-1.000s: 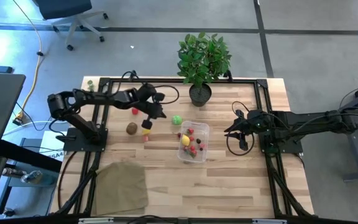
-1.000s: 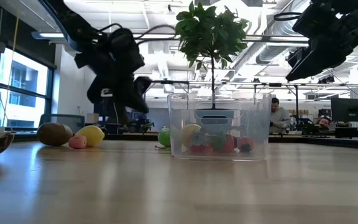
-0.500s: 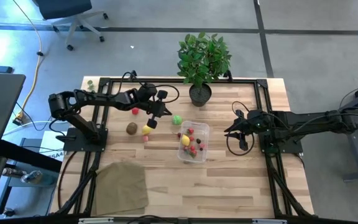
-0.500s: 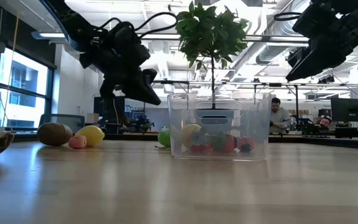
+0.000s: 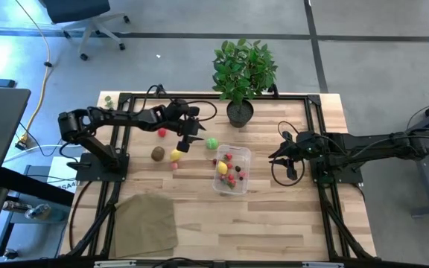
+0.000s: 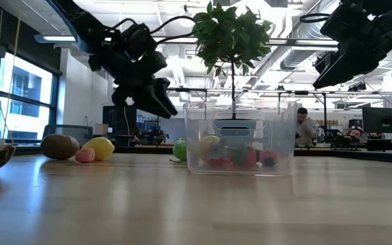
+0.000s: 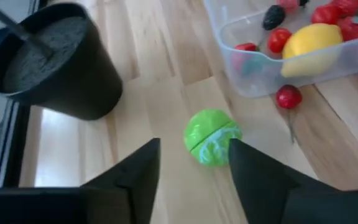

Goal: Pick and placing Produce into tupperware
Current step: Put the green cabbage into the transparent container

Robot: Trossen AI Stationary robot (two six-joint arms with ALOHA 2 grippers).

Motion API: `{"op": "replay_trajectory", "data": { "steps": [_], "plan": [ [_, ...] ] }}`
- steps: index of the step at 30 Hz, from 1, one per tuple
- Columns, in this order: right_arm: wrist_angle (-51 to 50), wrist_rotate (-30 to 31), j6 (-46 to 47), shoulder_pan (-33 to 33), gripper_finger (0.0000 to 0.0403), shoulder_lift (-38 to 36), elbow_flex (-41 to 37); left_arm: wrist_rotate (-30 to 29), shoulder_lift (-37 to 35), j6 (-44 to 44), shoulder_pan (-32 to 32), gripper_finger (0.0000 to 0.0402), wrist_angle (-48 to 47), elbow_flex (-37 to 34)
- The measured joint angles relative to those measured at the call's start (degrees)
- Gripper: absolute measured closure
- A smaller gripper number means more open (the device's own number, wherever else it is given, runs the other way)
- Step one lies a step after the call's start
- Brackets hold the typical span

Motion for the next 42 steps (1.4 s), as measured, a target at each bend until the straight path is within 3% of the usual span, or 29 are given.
{"op": "replay_trajectory", "data": {
  "steps": [8,20,42],
  "plan": [
    [0.0,0.0,0.01,0.01,0.0329,-0.01,0.0,-1.72,3.56,-1.51,-1.36,0.015,-7.41,6.29],
    [0.0,0.0,0.0,0.02,0.0329,0.0,0.0,-0.39,11.72,-4.26,-1.77,0.0112,-15.9,14.49],
    [0.0,0.0,0.01,0.01,0.0329,-0.02,0.0,-0.28,16.29,-1.76,-4.02,0.0055,-13.96,15.24]
  ]
}}
